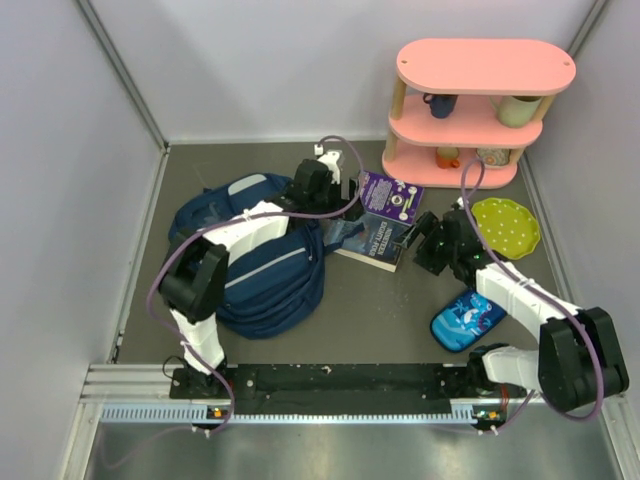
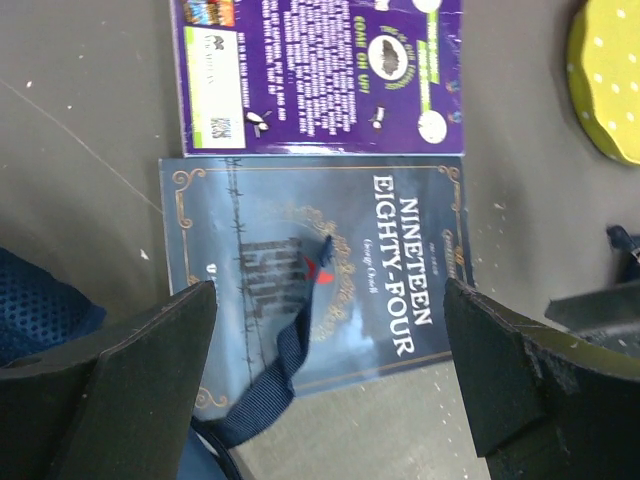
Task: Pack the student bag
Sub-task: Pick up the book from the center of the board.
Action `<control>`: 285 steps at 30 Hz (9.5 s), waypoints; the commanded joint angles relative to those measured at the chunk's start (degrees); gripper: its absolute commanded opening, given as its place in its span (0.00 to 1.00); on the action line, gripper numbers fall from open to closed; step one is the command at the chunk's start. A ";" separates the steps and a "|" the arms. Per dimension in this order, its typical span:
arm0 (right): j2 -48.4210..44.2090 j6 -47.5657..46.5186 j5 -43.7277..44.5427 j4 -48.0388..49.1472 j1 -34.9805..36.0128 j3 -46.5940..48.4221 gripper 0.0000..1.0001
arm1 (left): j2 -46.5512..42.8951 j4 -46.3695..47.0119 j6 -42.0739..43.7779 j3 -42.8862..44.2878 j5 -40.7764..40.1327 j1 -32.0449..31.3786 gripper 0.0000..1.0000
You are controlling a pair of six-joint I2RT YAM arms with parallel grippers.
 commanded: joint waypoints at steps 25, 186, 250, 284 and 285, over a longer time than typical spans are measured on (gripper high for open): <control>14.61 -0.78 -3.27 5.19 -1.04 6.66 0.81 | 17.39 -6.63 -8.67 10.41 6.56 4.51 0.93; -26.01 14.67 -14.43 29.15 13.36 -17.24 0.97 | -41.40 38.28 -31.88 -32.13 -5.39 2.84 0.00; 13.39 33.41 -2.20 93.96 19.61 -17.43 0.11 | -43.77 57.90 -49.20 -48.21 -6.27 2.84 0.00; -35.49 2.12 23.11 0.18 18.29 -2.57 0.00 | -48.36 -23.58 12.33 -34.68 2.69 -2.34 0.87; -35.05 2.46 22.84 0.18 18.29 -2.66 0.00 | -47.57 -24.02 12.33 -34.50 3.30 -2.52 0.84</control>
